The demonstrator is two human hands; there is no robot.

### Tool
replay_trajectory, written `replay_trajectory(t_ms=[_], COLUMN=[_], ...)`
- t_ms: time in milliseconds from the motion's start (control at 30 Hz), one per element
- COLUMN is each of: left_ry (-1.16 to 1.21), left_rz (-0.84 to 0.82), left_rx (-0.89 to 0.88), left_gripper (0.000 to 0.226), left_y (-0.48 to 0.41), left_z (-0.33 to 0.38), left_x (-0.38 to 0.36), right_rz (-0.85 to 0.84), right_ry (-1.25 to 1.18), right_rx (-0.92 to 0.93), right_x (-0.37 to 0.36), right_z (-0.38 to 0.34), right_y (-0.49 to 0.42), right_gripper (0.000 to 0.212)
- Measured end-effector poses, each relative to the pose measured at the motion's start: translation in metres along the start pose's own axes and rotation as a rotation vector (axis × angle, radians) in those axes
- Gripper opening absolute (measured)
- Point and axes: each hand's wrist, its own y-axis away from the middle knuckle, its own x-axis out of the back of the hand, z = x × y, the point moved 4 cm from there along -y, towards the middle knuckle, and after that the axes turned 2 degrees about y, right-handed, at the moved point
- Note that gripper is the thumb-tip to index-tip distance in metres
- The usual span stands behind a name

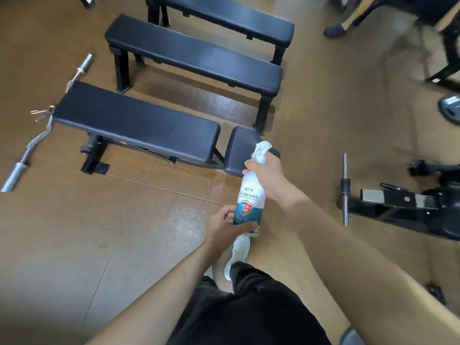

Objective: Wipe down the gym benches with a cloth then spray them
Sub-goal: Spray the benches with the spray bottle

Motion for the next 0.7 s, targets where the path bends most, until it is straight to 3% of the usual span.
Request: replay_trajectory(t_ms=[100,333,600,700], left_ry=[0.036,0.099,0.061,0.037], left_rz=[0.065,0.179,0.197,0.195], left_rx=[-0.019,-0.039,-0.038,-0.016], left_gripper=[0.050,0.052,0.066,0.057], left_y=[0.000,-0.012,-0.050,-0.069], left_z=[0.001,0.012,0.025,0.025], left_x=[0.015,0.016,-0.078,-0.137], right_rz=[-0.095,-0.203,-0.209,-0.258], right_ry=[0.095,0.150,0.071,0.052], right_rx=[0.032,0.063,0.022,0.007], right_x=[-0.033,-0.056,0.036,0.088], right_z=[-0.017,-0.036,-0.030,-0.026], right_y=[-0.004,-0.018,-0.081,-0.110], right_gripper=[0.026,0.016,0.016,0.018])
